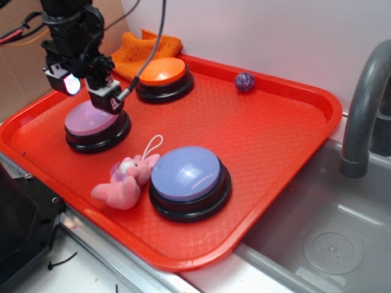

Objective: Push the pink button.

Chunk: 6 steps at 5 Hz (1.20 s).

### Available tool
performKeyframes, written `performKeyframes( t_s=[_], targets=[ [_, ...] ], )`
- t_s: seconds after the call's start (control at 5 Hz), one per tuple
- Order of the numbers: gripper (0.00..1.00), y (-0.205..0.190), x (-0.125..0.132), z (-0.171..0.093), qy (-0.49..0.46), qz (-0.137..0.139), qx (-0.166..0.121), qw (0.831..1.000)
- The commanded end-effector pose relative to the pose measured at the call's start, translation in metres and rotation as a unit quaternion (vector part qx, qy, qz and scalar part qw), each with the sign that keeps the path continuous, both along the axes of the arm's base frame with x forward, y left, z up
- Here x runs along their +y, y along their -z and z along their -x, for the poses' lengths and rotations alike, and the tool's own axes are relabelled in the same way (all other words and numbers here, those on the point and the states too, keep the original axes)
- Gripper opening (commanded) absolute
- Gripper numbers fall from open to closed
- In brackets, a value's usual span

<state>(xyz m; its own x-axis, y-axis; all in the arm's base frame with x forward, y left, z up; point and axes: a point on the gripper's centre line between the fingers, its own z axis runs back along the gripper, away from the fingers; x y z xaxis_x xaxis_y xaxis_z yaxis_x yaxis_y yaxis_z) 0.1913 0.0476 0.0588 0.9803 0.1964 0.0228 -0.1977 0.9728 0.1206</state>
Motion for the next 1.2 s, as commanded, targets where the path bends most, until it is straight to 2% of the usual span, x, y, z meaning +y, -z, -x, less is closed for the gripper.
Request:
performKeyframes(
  t_s=[0.0, 0.2, 0.6, 1.0],
  targets=[
    [1.0, 0.011, 0.004, -0.006, -0.004, 0.007, 0.019, 1.0],
    [1.0, 0.003, 0.002, -0.008, 0.016, 0.007, 0.024, 1.0],
    [1.0, -0.036, -0.003, -0.01, 0.026, 0.014, 0.006, 1.0],
    [1.0, -0.06, -0.006, -0.01, 0.055, 0.003, -0.009, 0.998]
  ],
)
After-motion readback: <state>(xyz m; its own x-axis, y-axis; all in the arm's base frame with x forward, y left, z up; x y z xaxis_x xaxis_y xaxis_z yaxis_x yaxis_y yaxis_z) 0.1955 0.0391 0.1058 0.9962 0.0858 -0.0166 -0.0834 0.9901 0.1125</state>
